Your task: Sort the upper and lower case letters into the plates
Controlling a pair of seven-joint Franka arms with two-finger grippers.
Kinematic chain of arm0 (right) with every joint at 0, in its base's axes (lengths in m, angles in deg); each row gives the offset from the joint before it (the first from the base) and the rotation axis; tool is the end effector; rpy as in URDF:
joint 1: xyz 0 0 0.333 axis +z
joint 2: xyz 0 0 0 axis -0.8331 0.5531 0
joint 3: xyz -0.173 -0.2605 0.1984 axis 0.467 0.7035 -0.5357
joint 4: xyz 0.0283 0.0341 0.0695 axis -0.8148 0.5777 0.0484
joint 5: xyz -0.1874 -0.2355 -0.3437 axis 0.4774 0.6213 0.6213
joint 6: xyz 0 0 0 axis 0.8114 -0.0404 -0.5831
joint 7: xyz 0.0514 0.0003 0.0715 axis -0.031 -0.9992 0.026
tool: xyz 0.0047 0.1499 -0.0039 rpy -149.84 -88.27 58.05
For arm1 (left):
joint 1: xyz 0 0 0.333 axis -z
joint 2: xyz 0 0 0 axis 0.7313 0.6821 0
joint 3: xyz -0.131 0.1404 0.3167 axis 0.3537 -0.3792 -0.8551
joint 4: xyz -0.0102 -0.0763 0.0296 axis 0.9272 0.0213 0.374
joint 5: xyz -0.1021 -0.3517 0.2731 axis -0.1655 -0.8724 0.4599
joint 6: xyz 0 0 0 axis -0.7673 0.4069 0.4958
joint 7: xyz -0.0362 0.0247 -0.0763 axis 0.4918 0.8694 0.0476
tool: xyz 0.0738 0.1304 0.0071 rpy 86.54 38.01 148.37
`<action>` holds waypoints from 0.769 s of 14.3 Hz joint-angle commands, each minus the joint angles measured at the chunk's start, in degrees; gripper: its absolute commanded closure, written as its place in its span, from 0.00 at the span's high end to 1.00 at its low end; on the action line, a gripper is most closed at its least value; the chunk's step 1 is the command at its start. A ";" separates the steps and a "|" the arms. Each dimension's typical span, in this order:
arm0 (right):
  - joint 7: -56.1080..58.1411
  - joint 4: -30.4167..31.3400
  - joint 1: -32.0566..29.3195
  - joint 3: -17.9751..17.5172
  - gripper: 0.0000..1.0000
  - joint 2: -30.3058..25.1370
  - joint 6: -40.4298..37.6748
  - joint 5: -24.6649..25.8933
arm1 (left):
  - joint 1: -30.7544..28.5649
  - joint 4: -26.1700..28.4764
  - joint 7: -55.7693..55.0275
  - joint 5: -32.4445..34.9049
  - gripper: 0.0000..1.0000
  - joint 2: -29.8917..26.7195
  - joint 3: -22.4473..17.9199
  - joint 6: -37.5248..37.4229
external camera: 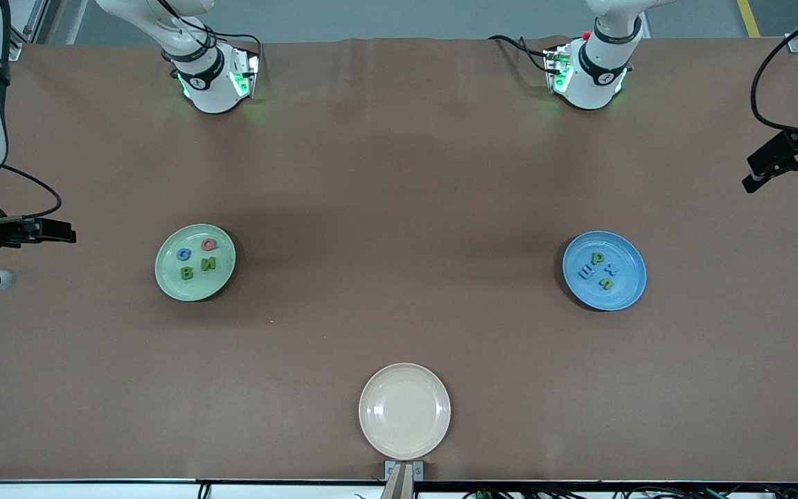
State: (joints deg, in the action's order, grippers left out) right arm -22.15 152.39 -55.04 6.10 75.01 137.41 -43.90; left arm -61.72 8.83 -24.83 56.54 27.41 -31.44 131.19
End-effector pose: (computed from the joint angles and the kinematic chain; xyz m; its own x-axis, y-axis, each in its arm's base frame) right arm 0.6917 -0.0851 0.5102 0.9694 0.0801 -0.2322 0.0845 -0.9964 0.0091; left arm 0.6127 -0.0110 0.6680 0.9895 0.0487 0.1360 0.0450 -0.9985 0.0296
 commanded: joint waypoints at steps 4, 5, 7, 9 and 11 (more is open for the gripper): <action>0.60 -0.37 -1.38 0.11 1.00 -1.32 -1.40 -1.10 | 9.36 0.32 0.98 -1.02 1.00 -0.66 -9.36 -0.80; 0.60 -0.37 -1.12 0.02 1.00 -1.49 -1.14 -1.09 | 9.54 0.32 0.98 -1.02 1.00 -0.66 -9.46 -0.80; -0.01 -0.19 -1.29 -0.85 1.00 -2.63 -0.70 -1.27 | 12.07 0.32 0.98 -1.02 1.00 -0.66 -11.99 -0.80; -0.28 0.16 -1.46 -1.12 1.00 -3.95 -0.70 -1.36 | 15.68 0.32 0.89 -0.94 1.00 -0.66 -15.51 -0.80; -1.76 0.86 -0.77 -1.12 1.00 -5.70 -1.40 -1.45 | 15.87 0.32 0.71 -0.94 1.00 -0.66 -15.70 -0.80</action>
State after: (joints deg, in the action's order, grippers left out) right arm -22.27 151.35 -55.80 5.57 72.55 136.46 -44.40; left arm -46.78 8.91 -24.81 56.53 27.41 -46.09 131.18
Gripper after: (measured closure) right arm 0.000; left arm 0.000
